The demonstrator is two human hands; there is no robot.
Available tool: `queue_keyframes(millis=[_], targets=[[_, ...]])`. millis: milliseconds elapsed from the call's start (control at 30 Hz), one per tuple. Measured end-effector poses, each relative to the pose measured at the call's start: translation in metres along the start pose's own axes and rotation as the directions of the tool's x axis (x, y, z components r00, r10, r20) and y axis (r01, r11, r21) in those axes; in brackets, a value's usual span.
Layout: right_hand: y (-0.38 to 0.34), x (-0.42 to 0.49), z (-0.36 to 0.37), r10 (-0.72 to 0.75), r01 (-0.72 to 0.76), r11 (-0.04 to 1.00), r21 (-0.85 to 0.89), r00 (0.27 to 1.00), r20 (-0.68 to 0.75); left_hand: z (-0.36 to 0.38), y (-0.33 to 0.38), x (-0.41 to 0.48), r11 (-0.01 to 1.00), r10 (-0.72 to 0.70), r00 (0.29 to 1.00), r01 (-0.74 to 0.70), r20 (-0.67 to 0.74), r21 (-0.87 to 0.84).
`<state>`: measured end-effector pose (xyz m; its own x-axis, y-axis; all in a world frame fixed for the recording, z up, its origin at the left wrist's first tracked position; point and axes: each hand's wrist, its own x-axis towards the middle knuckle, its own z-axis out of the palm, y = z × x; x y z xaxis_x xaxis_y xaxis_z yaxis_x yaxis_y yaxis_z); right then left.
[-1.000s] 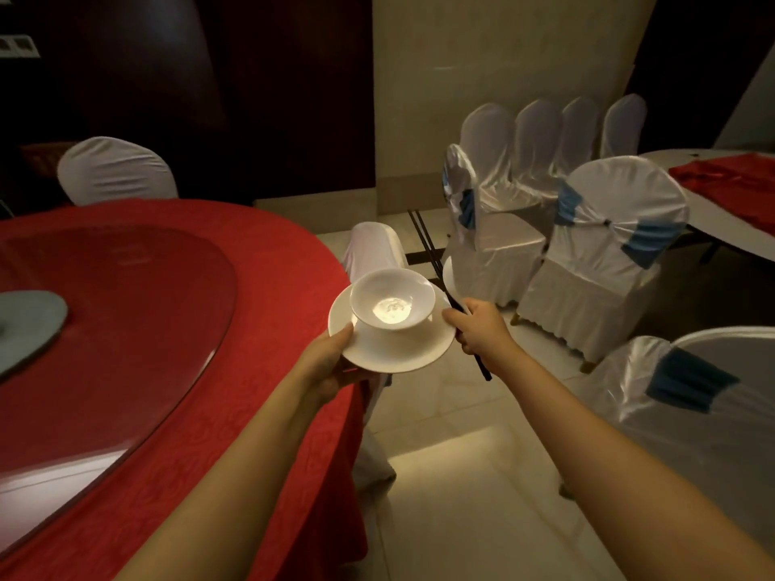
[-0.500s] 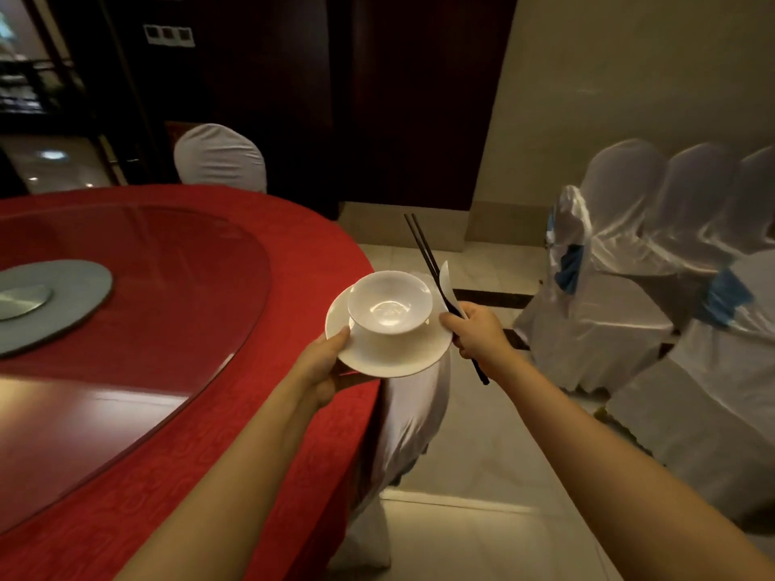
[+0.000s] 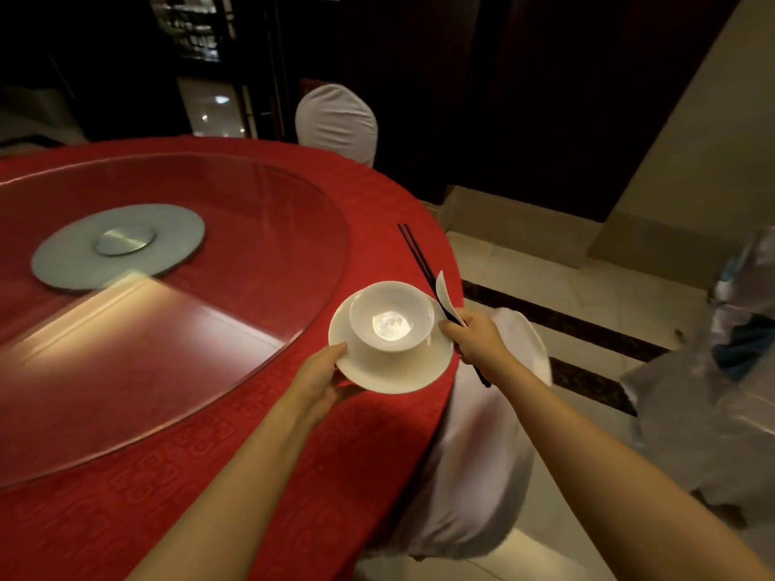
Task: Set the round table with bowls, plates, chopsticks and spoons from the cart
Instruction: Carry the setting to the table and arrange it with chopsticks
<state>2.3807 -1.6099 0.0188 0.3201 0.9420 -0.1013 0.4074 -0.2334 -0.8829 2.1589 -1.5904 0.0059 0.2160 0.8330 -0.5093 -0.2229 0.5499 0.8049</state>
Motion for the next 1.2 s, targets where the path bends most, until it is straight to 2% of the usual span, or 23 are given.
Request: queue_keyframes(millis=[167,333,667,833,1200], targets=[[0.022,0.055,0.034,-0.048,0.065,0.991,-0.115,0.988,0.147,-0.022,-0.023,0.037,0.998,-0.060,0.992,0.056,-0.114,-0.040],[0.051,0.086,0.072,-0.037,0.076,0.988,-0.136,0.963,0.267,-0.044,-0.050,0.061,0.998,-0.061,0.965,0.065,-0.253,0.009],[0.079,0.122,0.117,-0.020,0.163,0.955,-0.247,0.868,0.496,-0.055,-0.088,0.076,0.977,0.030,0.847,0.087,-0.530,0.195],[0.084,0.134,0.126,-0.040,0.236,0.931,-0.277,0.822,0.569,-0.051,-0.096,0.076,0.936,0.090,0.768,0.152,-0.634,0.317],[0.092,0.155,0.130,-0.071,0.306,0.915,-0.262,0.762,0.644,-0.035,-0.097,0.076,0.856,0.171,0.651,0.273,-0.739,0.438]])
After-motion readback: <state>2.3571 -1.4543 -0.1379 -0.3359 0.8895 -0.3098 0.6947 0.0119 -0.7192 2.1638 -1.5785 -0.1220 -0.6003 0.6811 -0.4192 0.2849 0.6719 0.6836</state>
